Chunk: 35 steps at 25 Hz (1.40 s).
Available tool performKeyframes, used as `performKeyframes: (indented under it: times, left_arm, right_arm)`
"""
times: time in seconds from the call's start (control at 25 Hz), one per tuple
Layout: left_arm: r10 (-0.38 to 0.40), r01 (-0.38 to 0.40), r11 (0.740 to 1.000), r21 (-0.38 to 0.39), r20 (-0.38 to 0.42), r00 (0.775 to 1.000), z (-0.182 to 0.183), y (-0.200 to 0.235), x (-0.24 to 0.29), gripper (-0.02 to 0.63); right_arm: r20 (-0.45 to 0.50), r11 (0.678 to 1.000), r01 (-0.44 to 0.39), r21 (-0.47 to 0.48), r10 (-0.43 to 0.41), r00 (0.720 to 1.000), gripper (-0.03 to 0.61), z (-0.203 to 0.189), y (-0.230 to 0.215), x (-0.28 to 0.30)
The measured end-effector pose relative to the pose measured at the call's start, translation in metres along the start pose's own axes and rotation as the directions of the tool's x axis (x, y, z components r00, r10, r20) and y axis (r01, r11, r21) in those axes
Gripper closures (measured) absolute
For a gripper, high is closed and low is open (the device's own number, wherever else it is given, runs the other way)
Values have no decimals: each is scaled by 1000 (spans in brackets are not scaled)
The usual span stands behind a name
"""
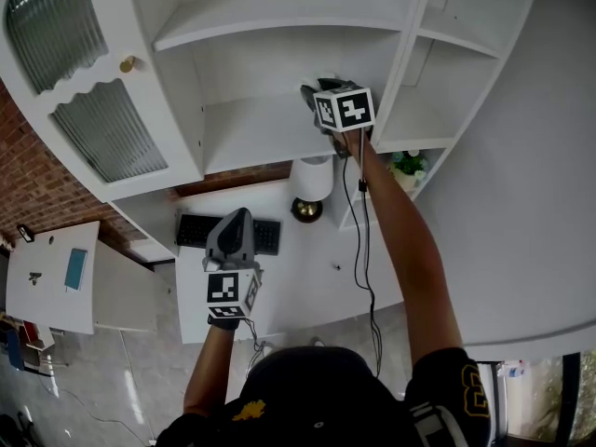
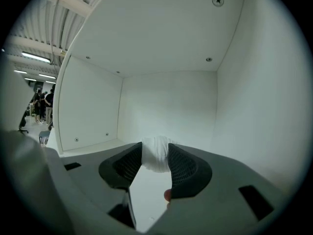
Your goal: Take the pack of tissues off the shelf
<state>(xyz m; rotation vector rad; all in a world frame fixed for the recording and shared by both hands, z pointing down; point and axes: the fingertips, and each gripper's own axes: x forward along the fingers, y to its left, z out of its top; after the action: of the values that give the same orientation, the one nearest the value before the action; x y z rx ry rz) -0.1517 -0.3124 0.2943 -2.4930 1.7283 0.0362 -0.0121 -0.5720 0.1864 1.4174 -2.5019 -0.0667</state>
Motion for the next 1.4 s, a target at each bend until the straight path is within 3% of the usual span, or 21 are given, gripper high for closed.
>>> performKeyframes:
  times: [0.36,0.68,1.08,1.4]
  left_arm:
    - [-33,33,999,-10,-1,999,-3,-13,7,596]
    - [-30,30,1000,-7,19,999,3,-9,3,597]
    - [-17,18,998,-52,24,1000,-7,-7,-3,597]
    - [-15,15,999,-31,10,1000,-13,-5,-2,597]
  right_arm:
    - [78,997,-15,-75,21,997,411,23,28,-47]
    - [144,996,-27,-86,39,989,411,27,53,-85]
    - [219,997,-49,-67,62,974,410,11,88,-135]
    - [295,996,-80,-49,91,951,410,-4,105,-168]
